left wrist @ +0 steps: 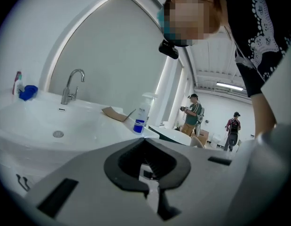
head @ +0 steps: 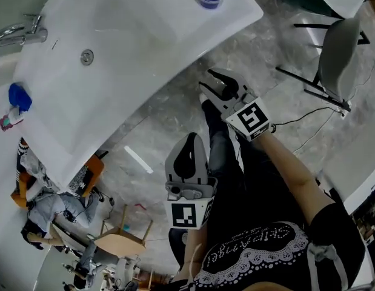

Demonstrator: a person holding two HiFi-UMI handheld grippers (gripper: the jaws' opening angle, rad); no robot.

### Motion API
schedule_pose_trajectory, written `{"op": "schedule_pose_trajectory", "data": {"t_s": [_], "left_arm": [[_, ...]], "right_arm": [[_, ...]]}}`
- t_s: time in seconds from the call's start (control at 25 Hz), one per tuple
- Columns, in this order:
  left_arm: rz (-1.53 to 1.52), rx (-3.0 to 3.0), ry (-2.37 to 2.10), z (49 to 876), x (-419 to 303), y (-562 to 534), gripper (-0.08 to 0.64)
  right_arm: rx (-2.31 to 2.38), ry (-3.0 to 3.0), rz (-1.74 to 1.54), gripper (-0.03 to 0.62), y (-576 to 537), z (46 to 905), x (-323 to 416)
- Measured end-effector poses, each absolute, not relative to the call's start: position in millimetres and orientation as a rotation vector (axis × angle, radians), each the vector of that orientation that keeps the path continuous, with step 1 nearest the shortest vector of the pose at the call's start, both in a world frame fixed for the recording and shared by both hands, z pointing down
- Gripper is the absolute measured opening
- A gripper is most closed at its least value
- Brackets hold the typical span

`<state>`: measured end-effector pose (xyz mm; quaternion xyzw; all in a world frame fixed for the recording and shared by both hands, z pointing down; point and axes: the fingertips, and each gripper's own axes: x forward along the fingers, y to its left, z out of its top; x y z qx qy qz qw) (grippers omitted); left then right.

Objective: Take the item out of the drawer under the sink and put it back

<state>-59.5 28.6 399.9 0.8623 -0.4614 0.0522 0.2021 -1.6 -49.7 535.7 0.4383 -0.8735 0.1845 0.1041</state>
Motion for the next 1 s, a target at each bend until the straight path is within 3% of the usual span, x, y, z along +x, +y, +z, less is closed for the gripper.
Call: {"op": "schedule_pose_trajectory", "data": {"t_s": [0.68, 1.0], "left_arm": [[0.224, 2.301, -1.215, 520.8, -44.0, 17.4, 0.003], [0.199, 2.232, -1.223, 541.1, -48.5, 21.9, 0.003]], "right_arm": [[1.371, -2.381, 0.577, 0.173, -108.6, 730.2, -25.9], [1.464, -2.387, 0.664, 0.173, -127.1, 747.1, -37.9]]}}
